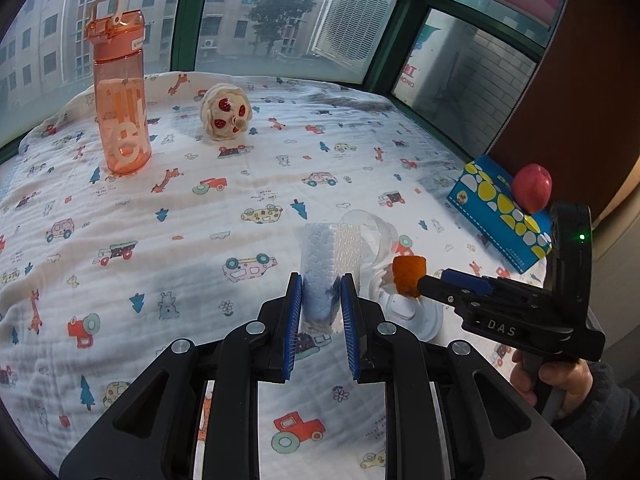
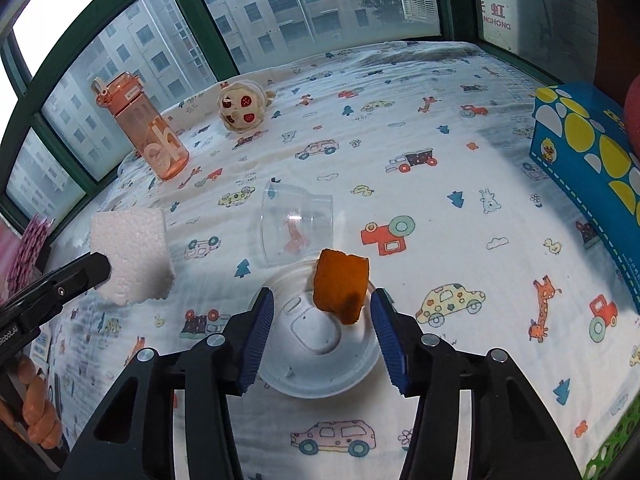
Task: Collect trash
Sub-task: 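Grasp the orange sponge piece with the right gripper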
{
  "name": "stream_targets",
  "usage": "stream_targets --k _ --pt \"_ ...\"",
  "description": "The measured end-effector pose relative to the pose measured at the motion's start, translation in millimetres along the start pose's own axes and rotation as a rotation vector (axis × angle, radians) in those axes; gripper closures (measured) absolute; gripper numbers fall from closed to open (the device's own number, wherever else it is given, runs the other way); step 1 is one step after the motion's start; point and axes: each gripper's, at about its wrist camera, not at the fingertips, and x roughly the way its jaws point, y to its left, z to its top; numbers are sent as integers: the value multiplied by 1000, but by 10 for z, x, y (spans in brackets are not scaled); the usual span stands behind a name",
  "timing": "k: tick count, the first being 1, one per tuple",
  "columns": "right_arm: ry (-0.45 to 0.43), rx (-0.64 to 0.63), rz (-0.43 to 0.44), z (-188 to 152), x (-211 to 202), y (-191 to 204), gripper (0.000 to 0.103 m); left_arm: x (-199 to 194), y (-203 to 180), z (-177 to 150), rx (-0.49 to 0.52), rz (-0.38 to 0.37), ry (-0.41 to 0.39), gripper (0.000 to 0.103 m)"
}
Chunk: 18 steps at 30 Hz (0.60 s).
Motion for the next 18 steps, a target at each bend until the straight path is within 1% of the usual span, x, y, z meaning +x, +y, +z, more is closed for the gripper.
stream_targets --k 15,18 --pt "20 -21 -81 60 250 28 63 92 91 -34 -26 -11 19 84" --pt "20 -27 -100 61 265 32 68 110 87 -45 -25 -13 23 84"
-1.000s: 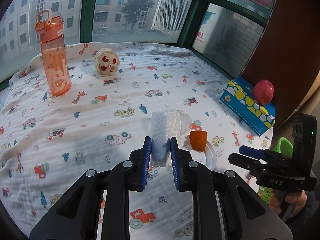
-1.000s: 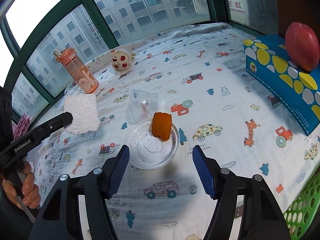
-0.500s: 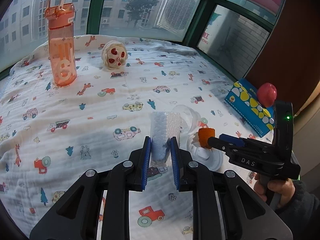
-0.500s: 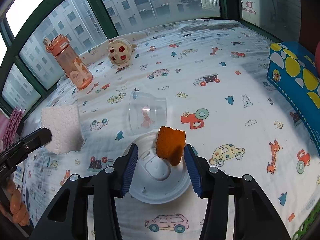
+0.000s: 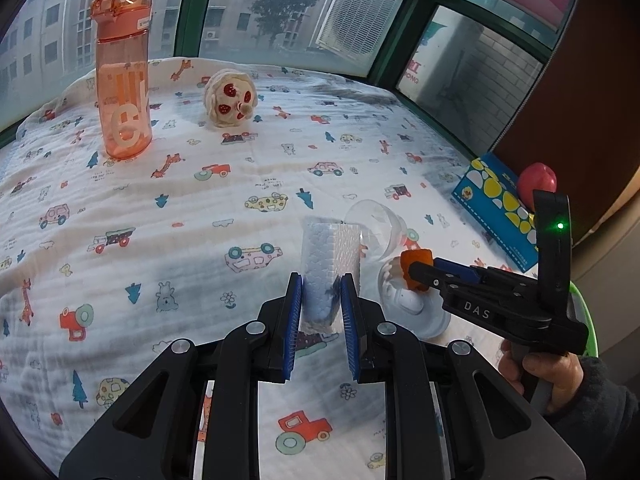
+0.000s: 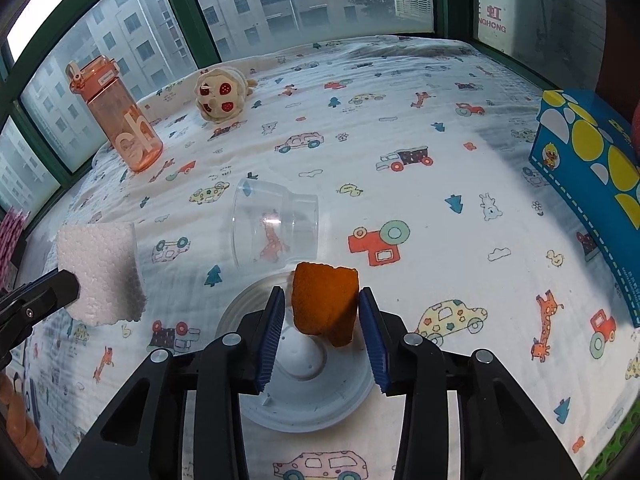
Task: Collect trash
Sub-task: 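Grasp the orange sponge piece with the right gripper, then carry the white foam piece and orange sponge piece over the green basket with both grippers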
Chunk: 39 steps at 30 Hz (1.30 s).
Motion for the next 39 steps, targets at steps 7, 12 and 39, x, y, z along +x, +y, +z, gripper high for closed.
stream_targets --k 7,12,39 --pt "-16 -4 -8 -26 -59 -11 77 -3 -5 -4 -1 -1 1 84" --pt "-43 8 22 -86 -255 -17 78 -54 -70 -15 8 -3 -3 84" --pt "-190 150 -37 -991 -1855 -821 78 -276 -1505 -347 195 -166 12 84"
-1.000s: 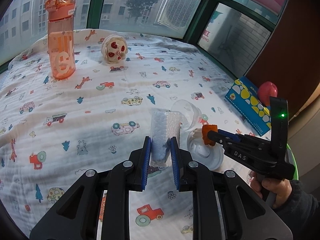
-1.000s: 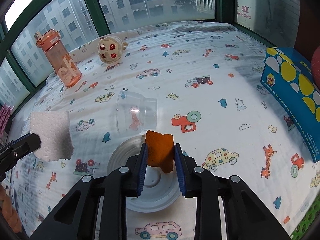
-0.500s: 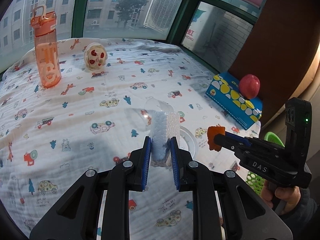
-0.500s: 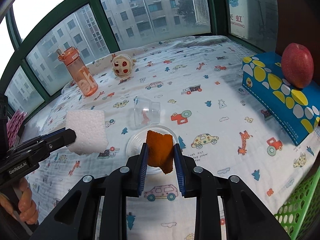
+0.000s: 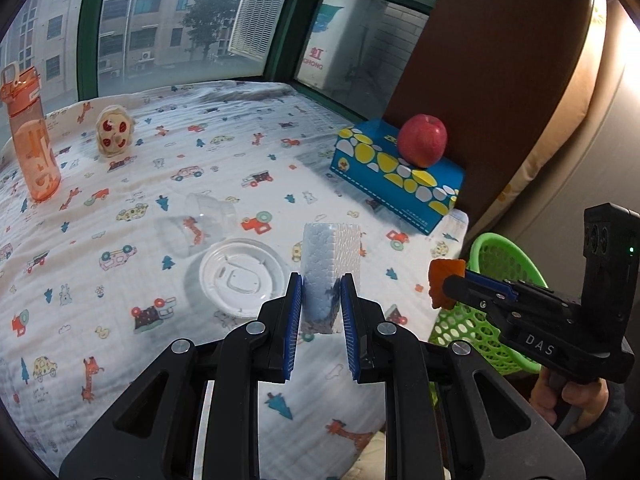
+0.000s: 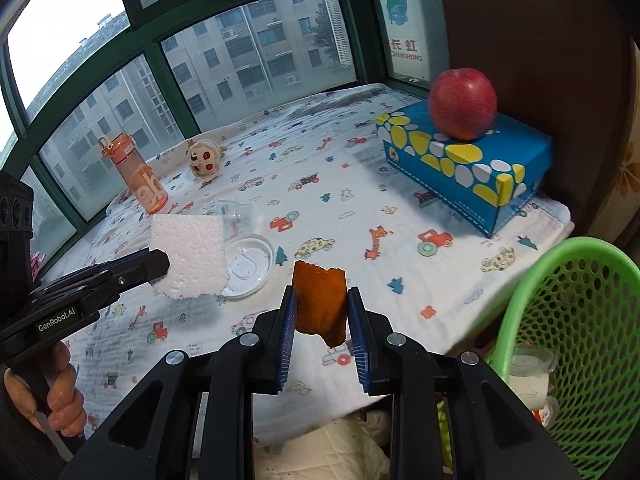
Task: Collect trash
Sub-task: 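Carry the white foam piece and orange sponge piece over the green basket with both grippers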
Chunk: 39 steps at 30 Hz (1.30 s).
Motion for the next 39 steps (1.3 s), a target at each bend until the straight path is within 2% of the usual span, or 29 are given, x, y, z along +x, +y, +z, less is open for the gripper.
stream_targets --k 11,20,27,29,39 --pt "-48 117 -127 -302 -604 -819 78 172 -785 0 98 -101 30 84" --pt "-60 208 -236 -542 -966 -1458 76 343 -1264 -10 165 -158 65 84" --pt "-67 275 -277 -698 -1141 -1767 74 449 -1585 -36 210 -194 91 84" --pt "-77 293 -286 -731 -1192 -1822 68 488 -1671 -49 224 -204 99 84" --pt "-122 332 -298 -786 -1387 -1959 58 625 -2069 -200 289 -250 151 84"
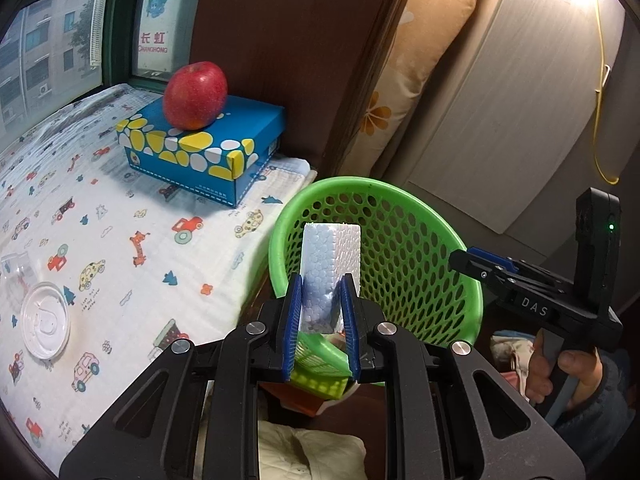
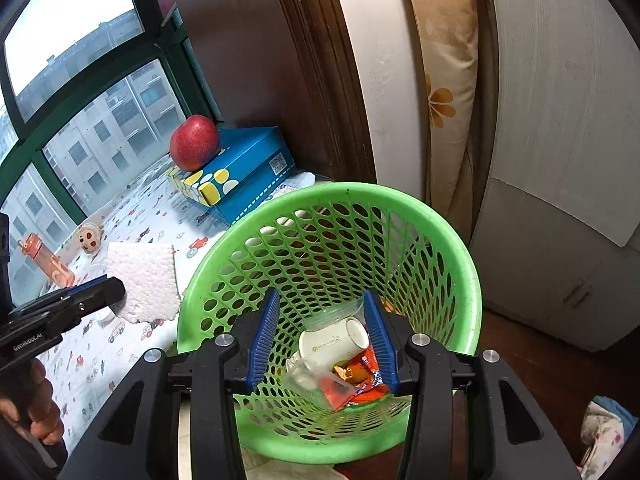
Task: Collect trash
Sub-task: 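Carry the white foam piece and orange sponge piece over the green basket with both grippers, then open both grippers to drop the foam and orange pieces into the basket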
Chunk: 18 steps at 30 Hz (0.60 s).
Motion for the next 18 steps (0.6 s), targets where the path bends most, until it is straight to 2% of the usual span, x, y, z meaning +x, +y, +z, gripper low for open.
stream_targets --k 2,8,17,18 --pt "-10 8 -3 2 -32 -29 52 64 -61 -8 6 -8 16 84" --pt "-18 28 -1 -26 -88 -96 48 244 -237 -43 33 -27 58 84" --pt "-21 58 8 -59 -123 -204 47 422 -366 -110 42 -52 112 83" --pt "-21 61 7 -63 -124 -209 47 436 -365 -113 40 -56 116 80"
